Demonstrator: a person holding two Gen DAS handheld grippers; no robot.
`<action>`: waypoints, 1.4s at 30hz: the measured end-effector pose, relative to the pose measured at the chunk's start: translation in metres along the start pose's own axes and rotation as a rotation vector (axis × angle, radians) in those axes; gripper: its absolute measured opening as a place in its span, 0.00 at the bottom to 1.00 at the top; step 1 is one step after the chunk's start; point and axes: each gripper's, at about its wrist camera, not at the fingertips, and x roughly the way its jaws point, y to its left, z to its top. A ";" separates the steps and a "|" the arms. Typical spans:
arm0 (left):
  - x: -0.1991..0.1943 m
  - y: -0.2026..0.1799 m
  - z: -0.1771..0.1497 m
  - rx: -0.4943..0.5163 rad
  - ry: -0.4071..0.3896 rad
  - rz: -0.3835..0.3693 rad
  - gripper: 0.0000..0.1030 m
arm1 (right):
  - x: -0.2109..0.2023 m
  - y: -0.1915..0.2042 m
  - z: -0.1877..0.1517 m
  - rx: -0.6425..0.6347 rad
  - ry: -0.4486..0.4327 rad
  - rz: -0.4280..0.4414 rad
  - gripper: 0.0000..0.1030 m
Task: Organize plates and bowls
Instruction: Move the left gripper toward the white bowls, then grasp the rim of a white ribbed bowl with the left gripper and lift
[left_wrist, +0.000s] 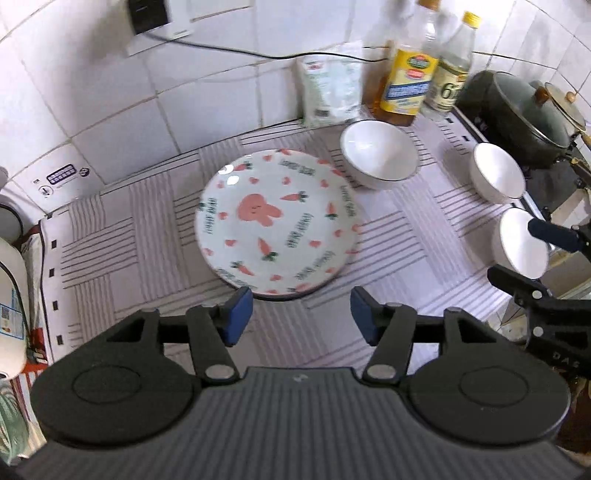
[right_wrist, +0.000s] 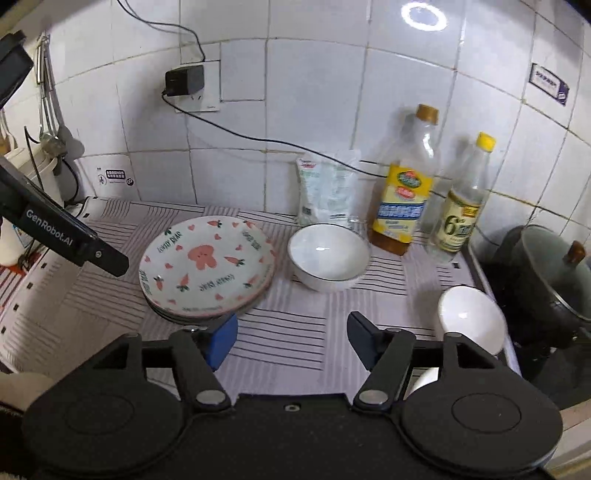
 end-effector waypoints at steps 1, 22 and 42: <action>-0.002 -0.008 0.000 -0.001 -0.002 0.004 0.61 | -0.005 -0.007 -0.003 -0.005 -0.003 -0.004 0.72; 0.032 -0.167 -0.003 0.019 0.089 0.027 0.75 | -0.038 -0.114 -0.067 -0.109 0.034 0.054 0.76; 0.117 -0.224 0.015 -0.080 0.053 -0.056 0.85 | 0.053 -0.162 -0.159 -0.055 0.063 0.078 0.92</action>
